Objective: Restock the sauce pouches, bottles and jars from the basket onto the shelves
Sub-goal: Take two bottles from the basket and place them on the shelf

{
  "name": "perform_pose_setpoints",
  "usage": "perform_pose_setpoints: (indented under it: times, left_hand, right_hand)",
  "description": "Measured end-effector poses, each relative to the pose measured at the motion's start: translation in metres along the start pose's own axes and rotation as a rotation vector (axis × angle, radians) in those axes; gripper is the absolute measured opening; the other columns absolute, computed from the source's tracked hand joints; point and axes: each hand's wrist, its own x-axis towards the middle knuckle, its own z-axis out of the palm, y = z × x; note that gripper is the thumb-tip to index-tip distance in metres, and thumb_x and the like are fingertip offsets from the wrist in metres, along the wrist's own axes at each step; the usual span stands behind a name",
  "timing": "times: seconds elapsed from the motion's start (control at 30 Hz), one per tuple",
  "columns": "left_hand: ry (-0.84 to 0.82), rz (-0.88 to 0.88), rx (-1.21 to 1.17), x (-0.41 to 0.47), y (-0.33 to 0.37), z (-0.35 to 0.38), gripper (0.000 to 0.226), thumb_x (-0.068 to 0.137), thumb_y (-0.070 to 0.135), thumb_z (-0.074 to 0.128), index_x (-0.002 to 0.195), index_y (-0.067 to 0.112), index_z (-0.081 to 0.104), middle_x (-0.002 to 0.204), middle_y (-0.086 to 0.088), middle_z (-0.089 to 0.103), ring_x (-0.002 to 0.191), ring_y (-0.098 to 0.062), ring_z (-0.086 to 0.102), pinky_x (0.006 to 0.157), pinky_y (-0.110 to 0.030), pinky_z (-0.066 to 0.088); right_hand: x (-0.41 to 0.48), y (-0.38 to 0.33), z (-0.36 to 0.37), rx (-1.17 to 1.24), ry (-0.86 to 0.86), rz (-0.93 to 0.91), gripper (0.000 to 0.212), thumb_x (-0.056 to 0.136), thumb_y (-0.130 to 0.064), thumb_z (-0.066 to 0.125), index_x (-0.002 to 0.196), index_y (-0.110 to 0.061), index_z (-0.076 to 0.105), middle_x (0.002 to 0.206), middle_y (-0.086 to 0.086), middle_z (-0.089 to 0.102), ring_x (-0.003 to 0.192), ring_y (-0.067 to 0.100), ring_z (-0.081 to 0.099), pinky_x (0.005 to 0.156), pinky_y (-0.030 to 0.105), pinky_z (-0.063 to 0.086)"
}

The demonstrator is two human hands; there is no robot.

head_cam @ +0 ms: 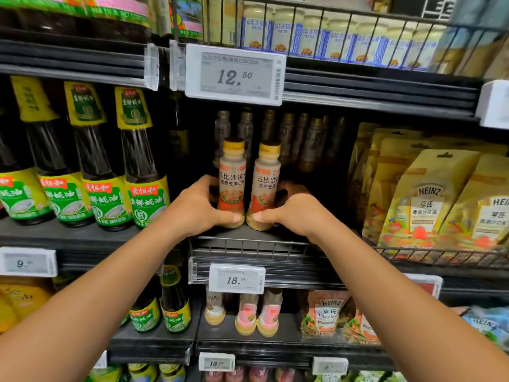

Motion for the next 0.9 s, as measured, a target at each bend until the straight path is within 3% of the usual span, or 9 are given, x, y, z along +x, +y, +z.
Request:
perform_pose_setpoints:
  times: [0.1,0.23,0.4,0.57,0.8,0.9]
  left_hand:
    - [0.020,-0.042,0.115,-0.001,0.000,-0.004,0.065,0.057,0.043,0.093,0.111,0.025,0.062,0.088,0.009,0.070,0.083,-0.007,0.065,0.073,-0.026,0.050]
    - [0.013,-0.045,0.159,0.004,0.002,-0.004,0.057,0.063,0.035,0.092,0.111,0.023,0.064,0.082,0.012,0.069,0.076,0.001,0.062,0.061,-0.015,0.043]
    - [0.022,-0.049,0.192,0.019,0.001,-0.003,0.068,0.069,0.038,0.088,0.127,0.020,0.059,0.106,-0.001,0.069,0.091,-0.016,0.063,0.078,-0.023,0.044]
    - [0.060,-0.077,0.235,0.046,-0.004,0.000,0.058,0.079,0.032,0.081,0.131,0.021,0.057,0.122,-0.007,0.066,0.105,-0.025,0.063,0.079,-0.027,0.042]
    - [0.153,-0.093,0.188,0.076,-0.009,0.007,0.036,0.081,0.031,0.079,0.115,0.023,0.068,0.112,-0.005,0.070,0.106,-0.027,0.065,0.077,-0.027,0.042]
    - [0.163,-0.077,0.155,0.083,-0.010,0.008,0.041,0.076,0.030,0.083,0.113,0.021,0.070,0.111,-0.005,0.071,0.106,-0.026,0.066,0.079,-0.026,0.044]
  right_hand:
    - [0.001,0.002,-0.002,-0.095,-0.004,0.027,0.055,0.063,-0.040,0.092,0.109,-0.030,0.064,0.091,-0.011,0.072,0.080,0.005,0.068,0.067,0.020,0.052]
    - [0.012,-0.004,0.000,-0.186,0.002,0.033,0.058,0.066,-0.031,0.092,0.118,-0.020,0.068,0.109,-0.001,0.073,0.096,0.016,0.070,0.089,0.035,0.058]
    - [0.035,-0.013,0.008,-0.225,-0.050,0.038,0.056,0.071,-0.018,0.089,0.123,-0.013,0.068,0.117,0.006,0.072,0.106,0.022,0.068,0.097,0.039,0.055]
    - [0.060,-0.015,0.018,-0.209,-0.047,-0.012,0.050,0.073,-0.016,0.086,0.120,-0.015,0.068,0.115,0.004,0.071,0.104,0.021,0.067,0.089,0.033,0.054]
    - [0.105,-0.011,0.029,-0.203,-0.019,-0.048,0.050,0.078,-0.015,0.084,0.124,-0.013,0.064,0.119,0.009,0.068,0.110,0.027,0.066,0.094,0.045,0.057]
    - [0.119,-0.010,0.032,-0.194,0.002,-0.038,0.057,0.077,-0.022,0.085,0.128,-0.016,0.061,0.124,0.009,0.067,0.113,0.027,0.064,0.095,0.047,0.056]
